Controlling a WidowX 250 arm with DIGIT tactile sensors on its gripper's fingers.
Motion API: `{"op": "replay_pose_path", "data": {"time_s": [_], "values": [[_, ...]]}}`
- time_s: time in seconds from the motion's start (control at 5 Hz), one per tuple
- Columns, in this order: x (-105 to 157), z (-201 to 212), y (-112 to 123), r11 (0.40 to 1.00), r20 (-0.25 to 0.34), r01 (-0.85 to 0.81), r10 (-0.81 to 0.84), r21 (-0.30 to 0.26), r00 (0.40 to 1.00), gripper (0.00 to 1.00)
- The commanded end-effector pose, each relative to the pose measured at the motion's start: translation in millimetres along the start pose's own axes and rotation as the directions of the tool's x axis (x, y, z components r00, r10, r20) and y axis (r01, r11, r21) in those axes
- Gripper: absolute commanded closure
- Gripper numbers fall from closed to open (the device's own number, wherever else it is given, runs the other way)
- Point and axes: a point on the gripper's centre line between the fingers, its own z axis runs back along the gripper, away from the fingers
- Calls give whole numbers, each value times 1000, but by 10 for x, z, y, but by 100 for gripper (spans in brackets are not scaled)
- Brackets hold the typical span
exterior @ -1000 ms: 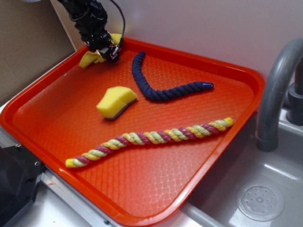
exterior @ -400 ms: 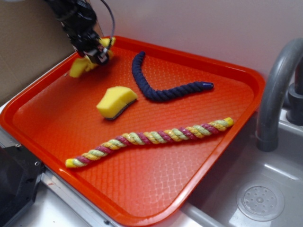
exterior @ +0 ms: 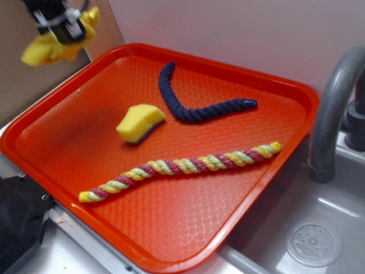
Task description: Grab the yellow cloth.
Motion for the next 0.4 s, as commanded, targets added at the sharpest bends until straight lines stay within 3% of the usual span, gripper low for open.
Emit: {"op": "replay_pose_path", "data": {"time_s": [0.0,0.2], "values": [[4,266,-380,988,88,-45,32,150,996,100],[-41,226,-439,982,122,13,-36,186,992,100]]}}
